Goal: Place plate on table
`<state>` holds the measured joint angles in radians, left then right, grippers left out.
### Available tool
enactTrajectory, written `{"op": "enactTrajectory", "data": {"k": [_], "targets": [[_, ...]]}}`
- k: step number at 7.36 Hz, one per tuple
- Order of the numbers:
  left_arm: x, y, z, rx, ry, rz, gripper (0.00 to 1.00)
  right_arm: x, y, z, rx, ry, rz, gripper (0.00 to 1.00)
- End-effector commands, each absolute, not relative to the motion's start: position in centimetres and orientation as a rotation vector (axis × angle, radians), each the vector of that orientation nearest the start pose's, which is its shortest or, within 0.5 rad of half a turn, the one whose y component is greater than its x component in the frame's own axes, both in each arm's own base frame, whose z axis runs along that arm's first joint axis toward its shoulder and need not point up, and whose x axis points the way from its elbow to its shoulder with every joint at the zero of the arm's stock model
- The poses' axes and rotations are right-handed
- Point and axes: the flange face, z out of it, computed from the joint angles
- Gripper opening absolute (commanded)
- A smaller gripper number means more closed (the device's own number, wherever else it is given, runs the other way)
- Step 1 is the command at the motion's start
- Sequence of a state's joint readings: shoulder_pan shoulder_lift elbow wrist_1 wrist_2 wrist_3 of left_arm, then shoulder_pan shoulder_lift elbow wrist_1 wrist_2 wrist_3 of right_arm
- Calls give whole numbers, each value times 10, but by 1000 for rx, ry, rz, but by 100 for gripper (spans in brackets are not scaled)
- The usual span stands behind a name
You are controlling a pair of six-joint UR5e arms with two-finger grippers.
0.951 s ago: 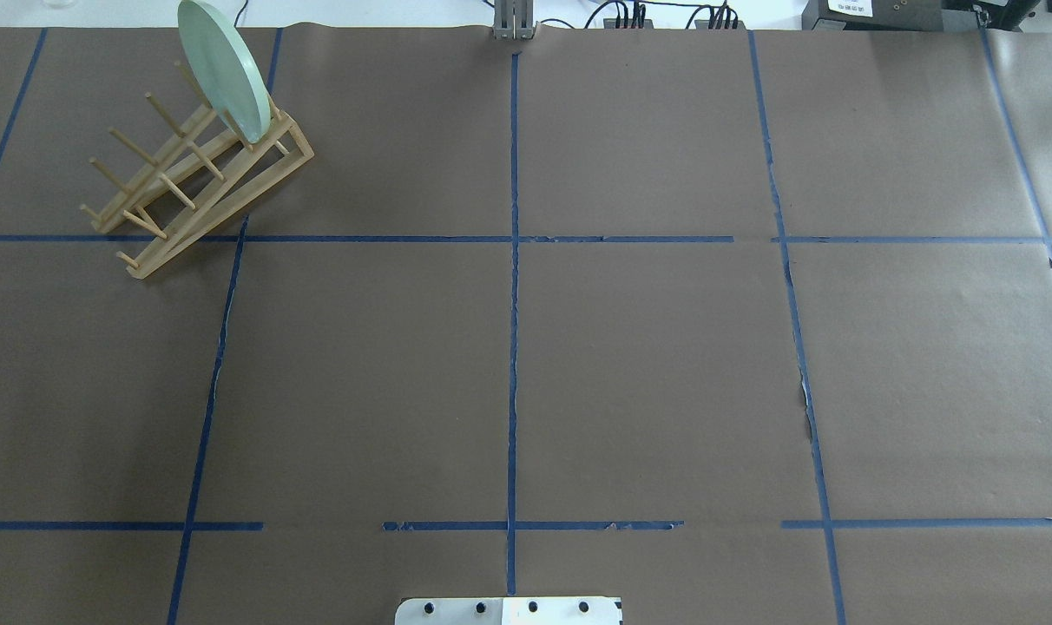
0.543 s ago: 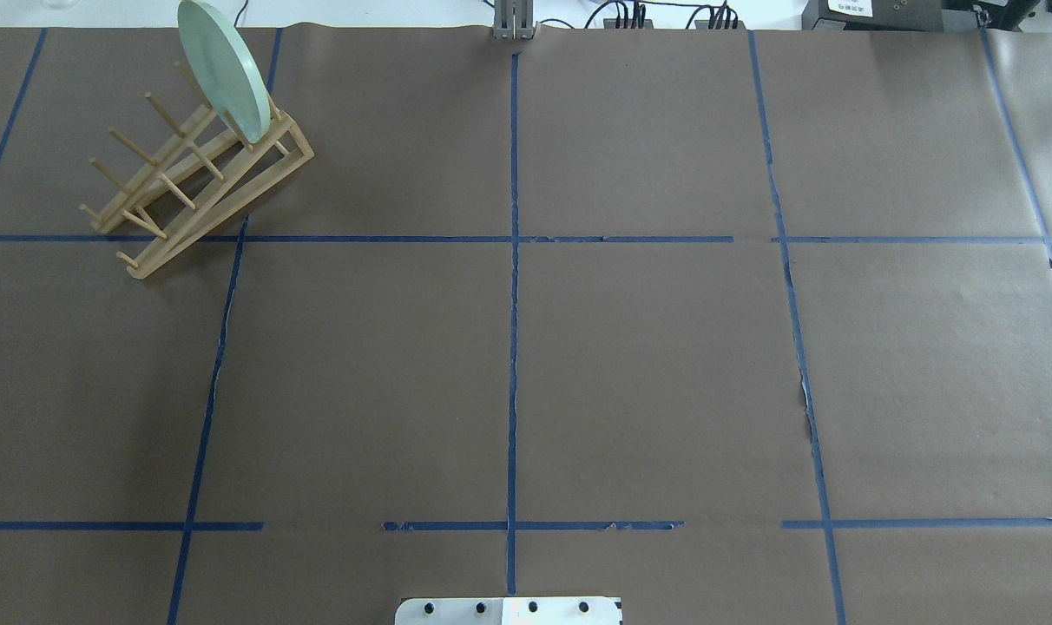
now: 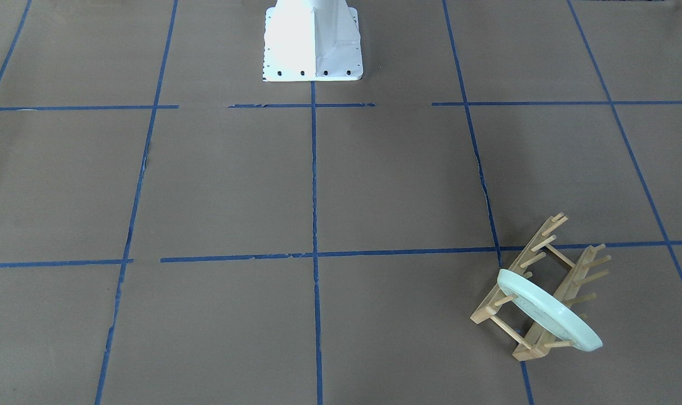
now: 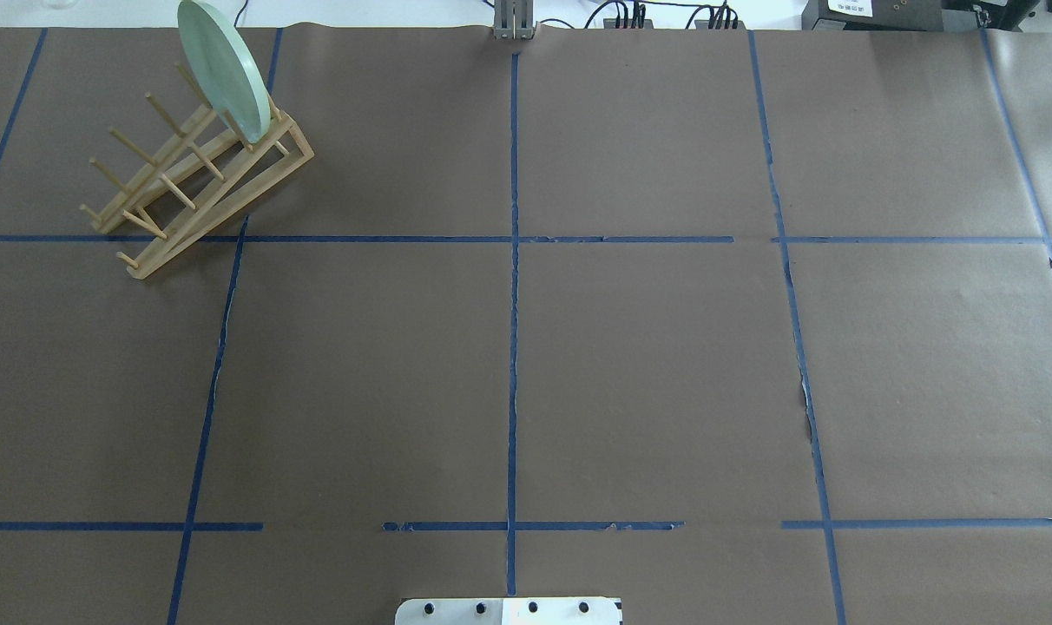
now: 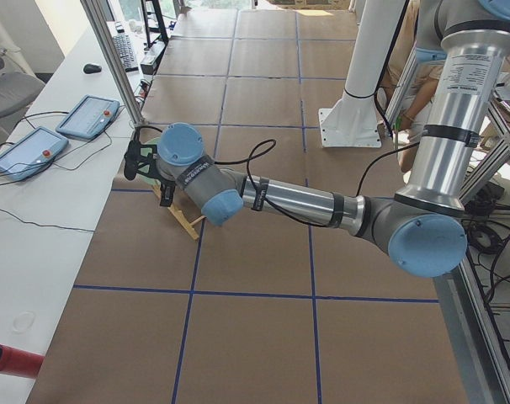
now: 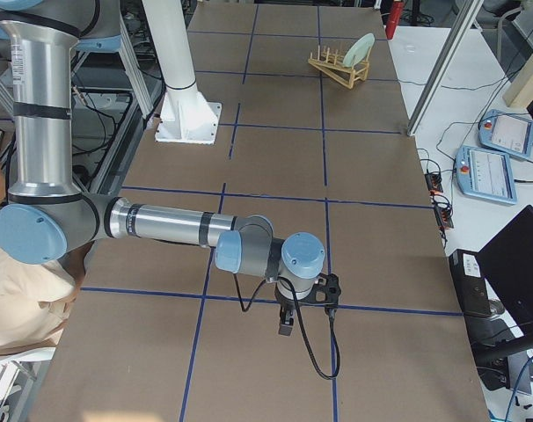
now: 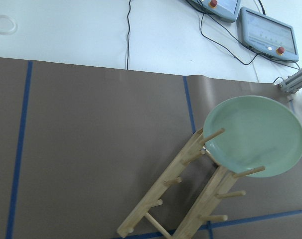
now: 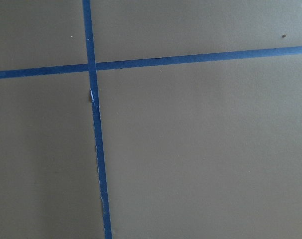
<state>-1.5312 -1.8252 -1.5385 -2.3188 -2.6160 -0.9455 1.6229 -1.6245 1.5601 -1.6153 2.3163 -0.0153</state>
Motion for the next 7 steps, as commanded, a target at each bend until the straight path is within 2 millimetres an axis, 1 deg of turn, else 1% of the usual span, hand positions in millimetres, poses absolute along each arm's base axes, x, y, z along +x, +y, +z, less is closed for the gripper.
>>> {"op": "enactTrajectory", "data": {"k": [1,2,3,4,5,6,7], "targets": [[32,-610,401,228,1342,-486,98,90,-456,696,-79,-748,76,100],[62,-612,392,211,1398,-595,98,90,-456,696,-79,-748,76,100],[91,-621,377,176,1472,-749,98,90,-456,695,-77,-748,75,100],[138,-631,363,128,1561,-914,98,90,-456,695,-77,-748,75,100],[183,-638,362,110,1579,-971,99,90,-456,696,-79,-748,76,100],[200,-644,362,99,1572,-969,99,90,-456,695,-77,-748,75,100],[211,-642,367,87,1560,-965,99,90,-456,695,-77,-748,75,100]]}}
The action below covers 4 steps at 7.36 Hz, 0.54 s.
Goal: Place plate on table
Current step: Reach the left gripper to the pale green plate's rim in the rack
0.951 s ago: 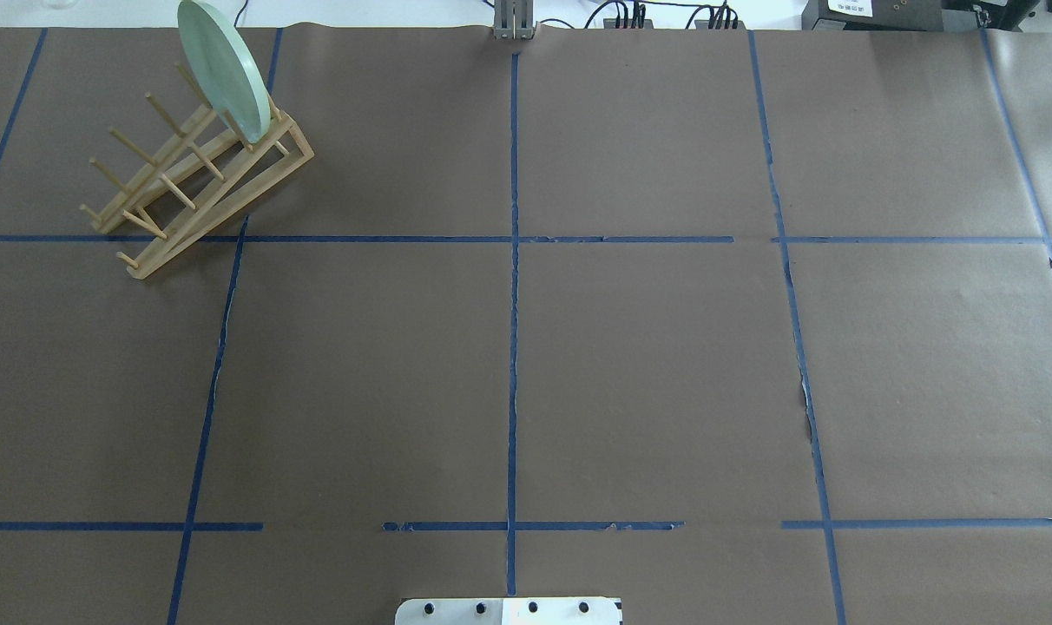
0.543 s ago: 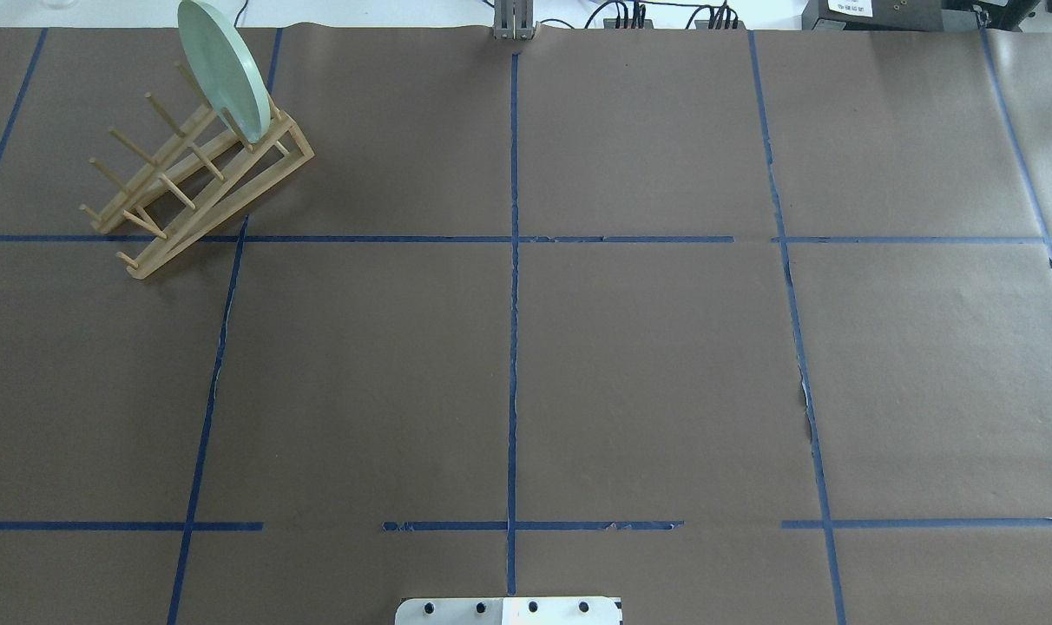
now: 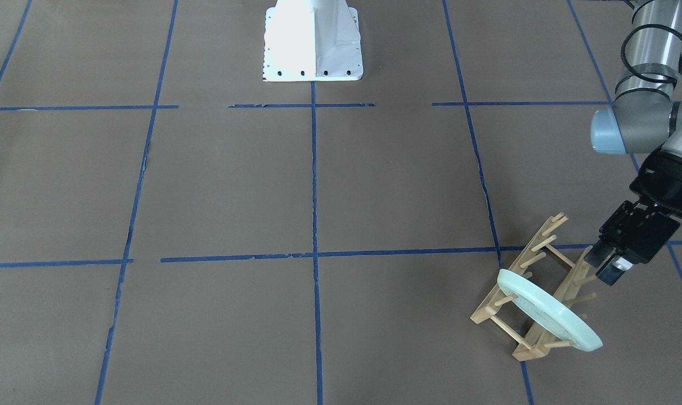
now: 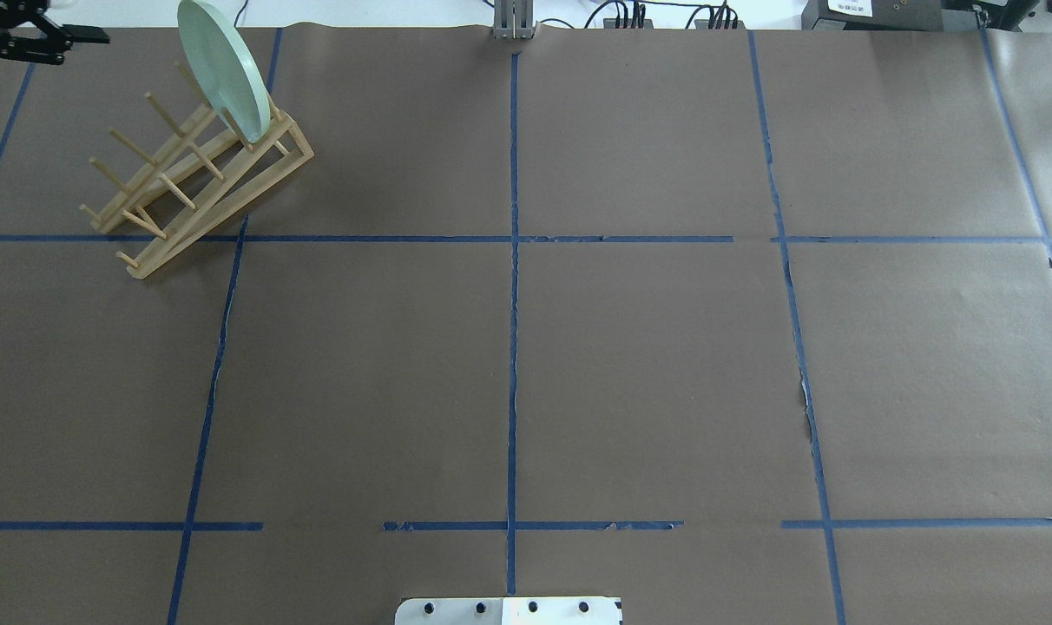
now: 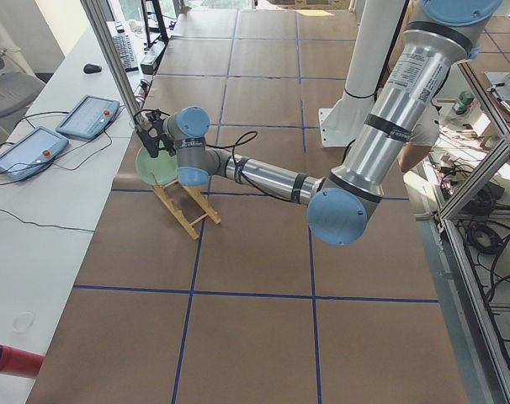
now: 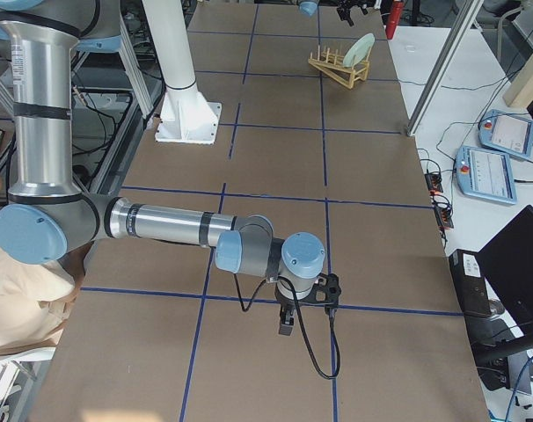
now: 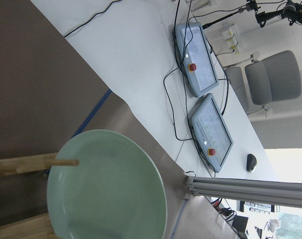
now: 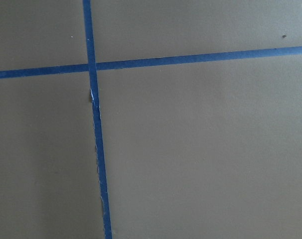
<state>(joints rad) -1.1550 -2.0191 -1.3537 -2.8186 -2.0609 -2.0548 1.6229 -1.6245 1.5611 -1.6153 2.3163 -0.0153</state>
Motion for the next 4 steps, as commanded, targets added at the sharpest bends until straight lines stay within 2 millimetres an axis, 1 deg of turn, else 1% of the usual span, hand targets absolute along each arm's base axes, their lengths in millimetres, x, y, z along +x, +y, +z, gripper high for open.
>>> {"op": "enactTrajectory", "data": {"k": [1,2,3,4], "targets": [[226,-644,381,65,1531,-966,96,90,-456,695,-77,-748,75,100],[228,-648,380,62,1529,-969,90,90,-456,695,-77,-748,75,100],[232,-656,377,59,1522,-974,90,90,-456,695,-77,-748,75,100],[233,-658,382,54,1513,-980,89,90,-456,695,-77,-748,75,100]]}}
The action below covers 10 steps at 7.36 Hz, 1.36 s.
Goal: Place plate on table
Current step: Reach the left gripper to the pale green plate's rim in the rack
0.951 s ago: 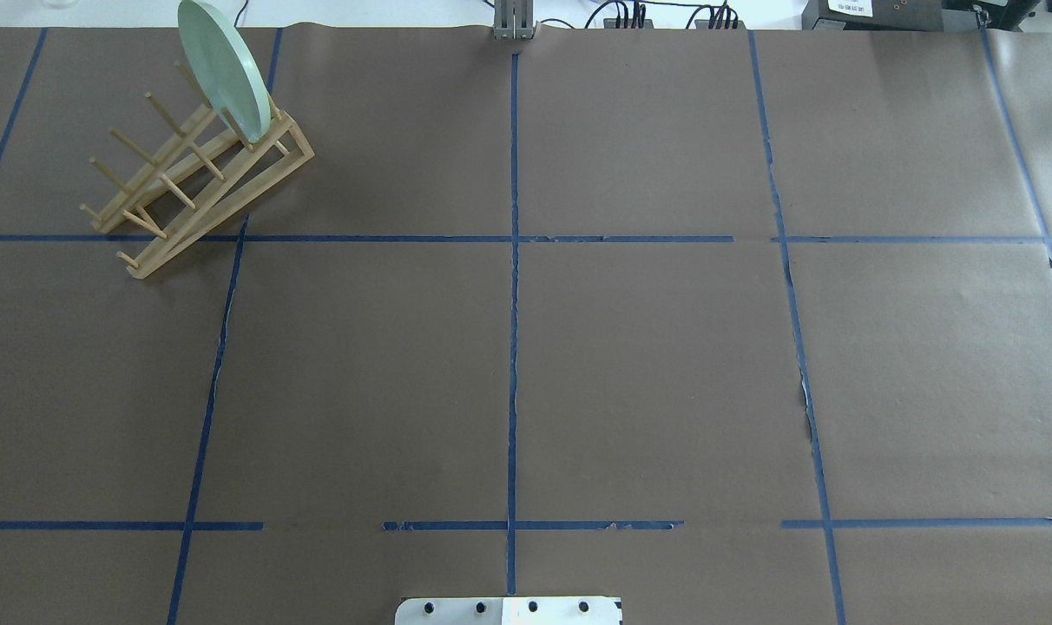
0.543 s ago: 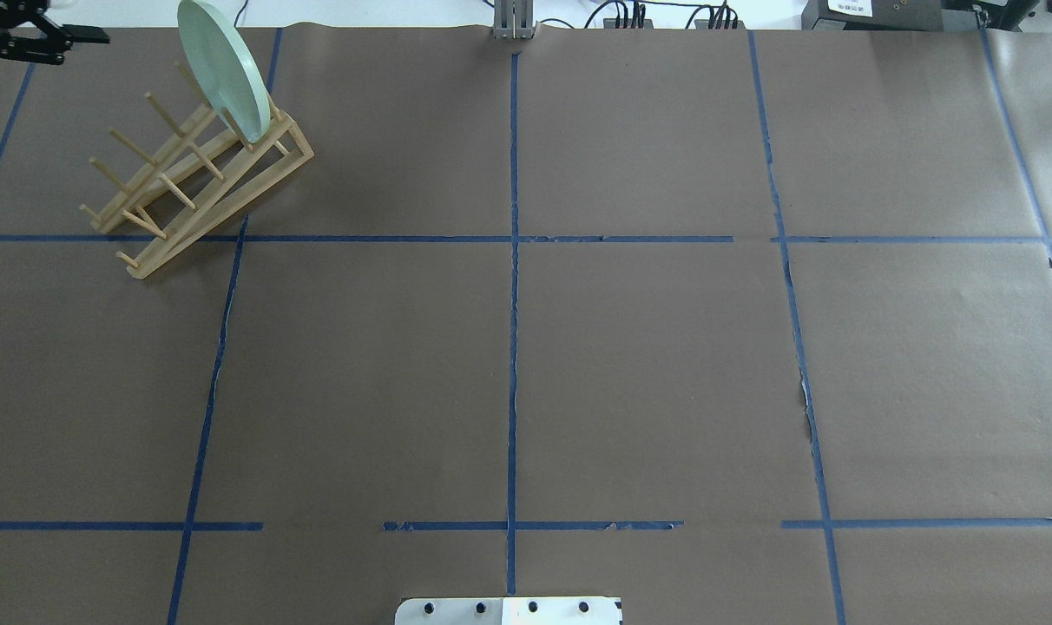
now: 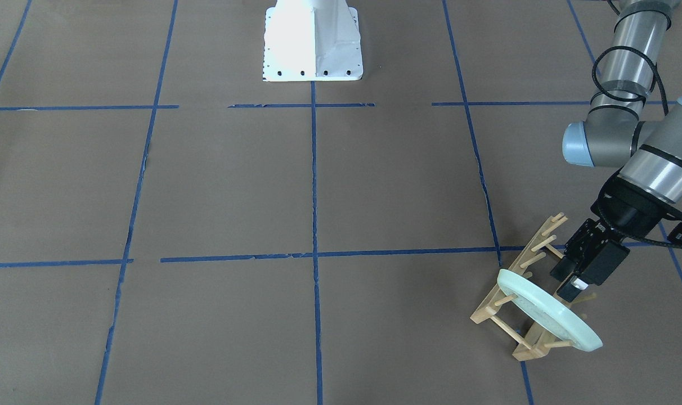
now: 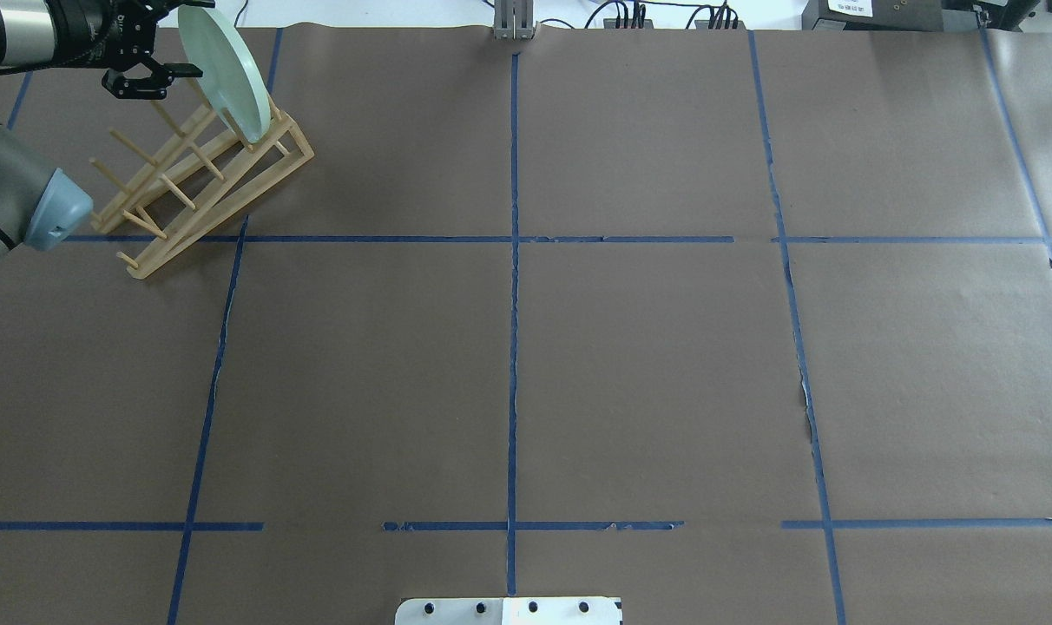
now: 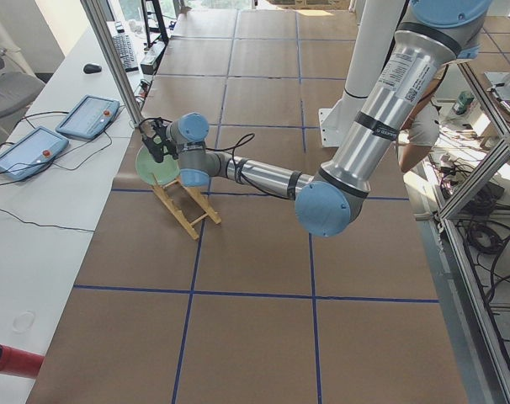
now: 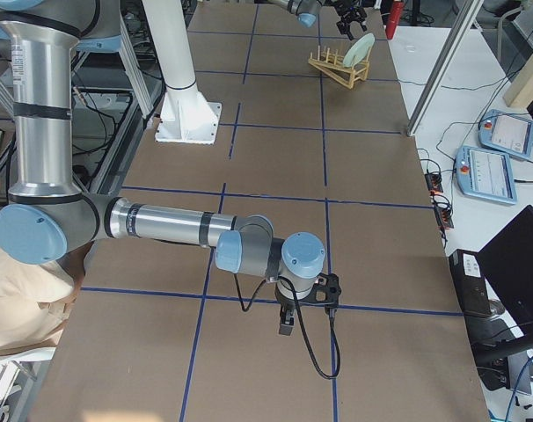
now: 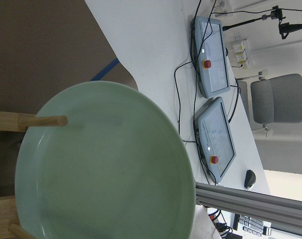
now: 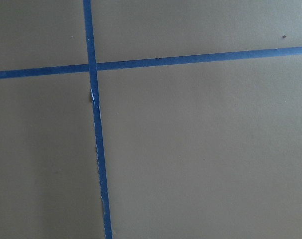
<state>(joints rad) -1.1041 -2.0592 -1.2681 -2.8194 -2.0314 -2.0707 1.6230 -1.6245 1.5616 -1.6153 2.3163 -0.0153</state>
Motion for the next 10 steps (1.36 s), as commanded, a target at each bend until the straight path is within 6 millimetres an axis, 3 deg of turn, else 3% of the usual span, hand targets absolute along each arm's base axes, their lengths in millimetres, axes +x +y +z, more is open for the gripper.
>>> {"op": "enactTrajectory", "data": {"k": [1,3,5,6,8,10], "targets": [[231,-662,378,57,1514,-985,87,90,-456,695,-77,-748,75,100],[223,-677,360,62,1499,-1014,82,90,-456,695,-77,-748,75,100],[220,-684,368,59,1477,-1034,70,90,-456,695,-77,-748,75,100],[220,-686,371,57,1472,-1039,58,90,-456,695,-77,-748,75,100],[220,-687,368,59,1474,-1037,53,90,-456,695,-77,-748,75,100],[220,-689,362,63,1483,-1034,24,90,-456,695,-77,-748,75,100]]}}
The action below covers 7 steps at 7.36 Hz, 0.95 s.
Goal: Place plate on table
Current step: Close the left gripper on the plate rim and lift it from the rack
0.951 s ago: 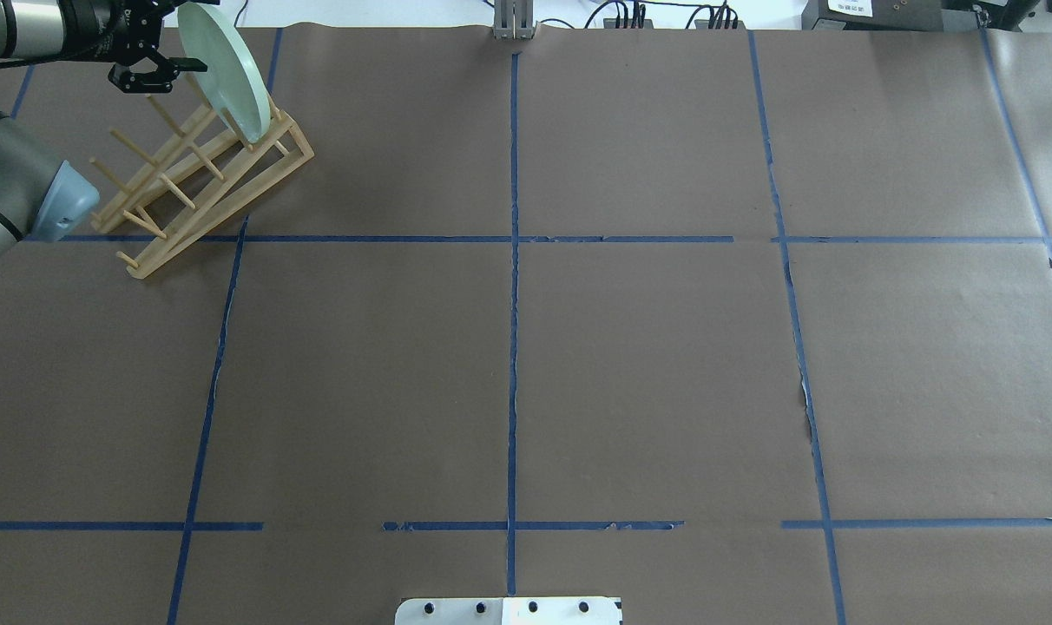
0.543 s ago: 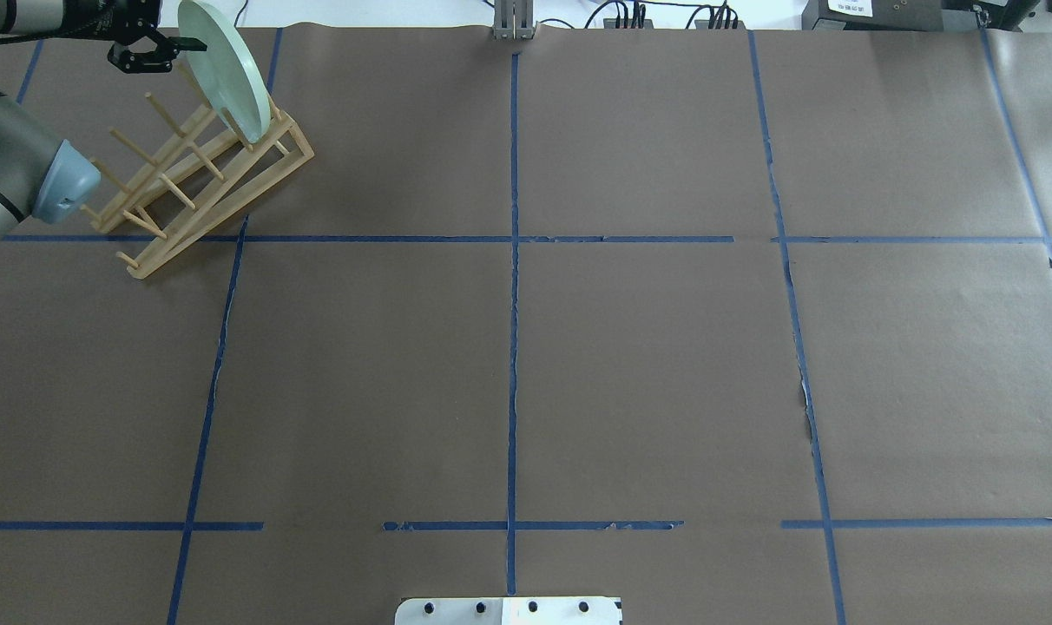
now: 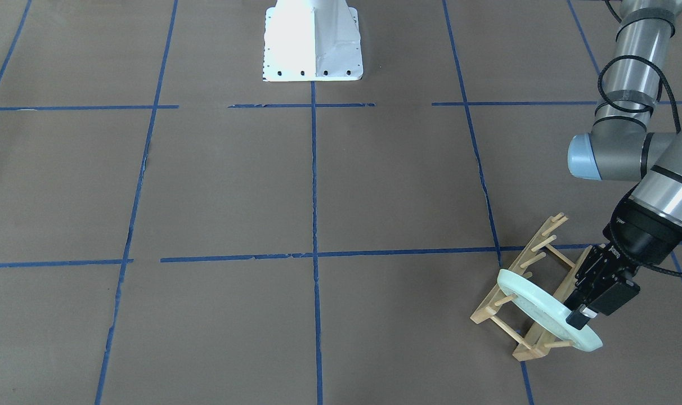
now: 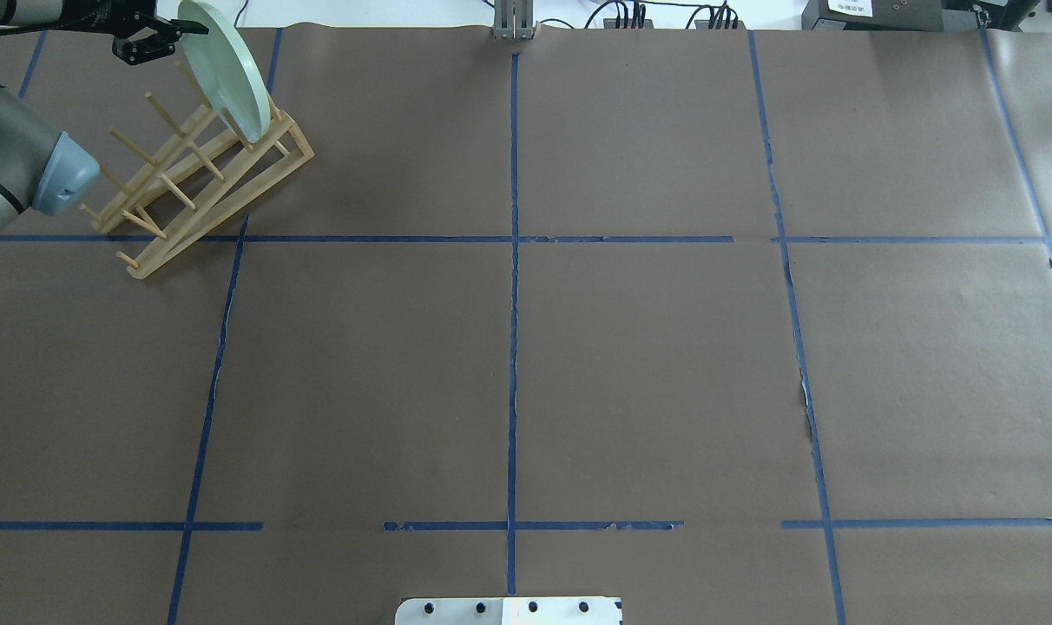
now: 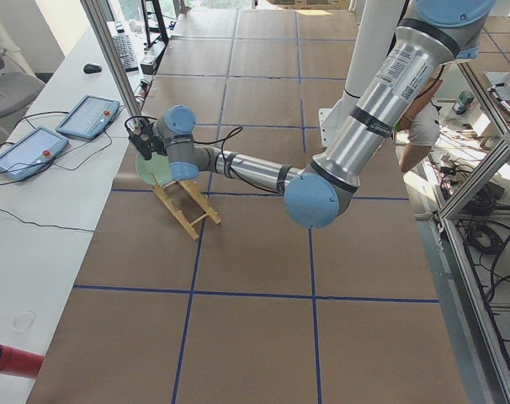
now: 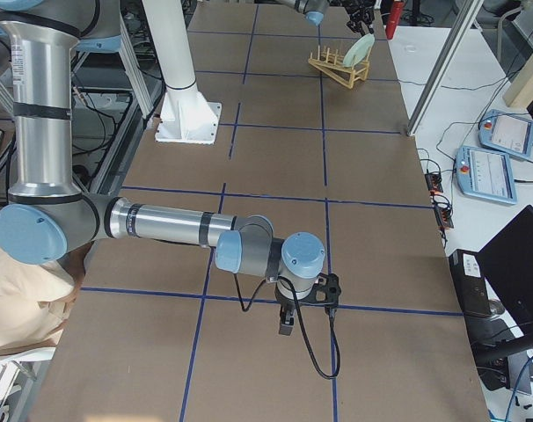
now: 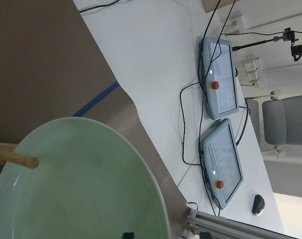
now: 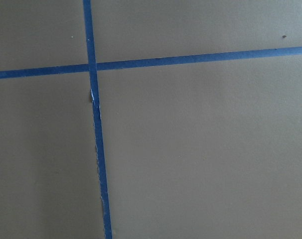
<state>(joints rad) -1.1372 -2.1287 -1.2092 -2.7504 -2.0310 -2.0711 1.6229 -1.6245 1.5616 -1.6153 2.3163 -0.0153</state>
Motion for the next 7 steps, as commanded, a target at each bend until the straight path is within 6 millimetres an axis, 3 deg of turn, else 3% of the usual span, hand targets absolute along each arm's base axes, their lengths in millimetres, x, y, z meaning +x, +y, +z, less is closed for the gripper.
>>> {"op": "enactTrajectory", "data": {"k": [1,2,4,6,7], "targets": [[215,-692,356,71,1490,-1037,9,90,-456,695,-77,-748,75,100],[209,-695,352,81,1496,-1037,0,90,-456,695,-77,-748,75,100],[190,-693,331,109,1534,-1028,0,90,-456,695,-77,-748,75,100],[158,-682,284,100,1600,-1020,0,90,-456,695,-77,-748,75,100],[155,-673,259,80,1629,-1010,0,90,-456,695,-77,-748,75,100]]}}
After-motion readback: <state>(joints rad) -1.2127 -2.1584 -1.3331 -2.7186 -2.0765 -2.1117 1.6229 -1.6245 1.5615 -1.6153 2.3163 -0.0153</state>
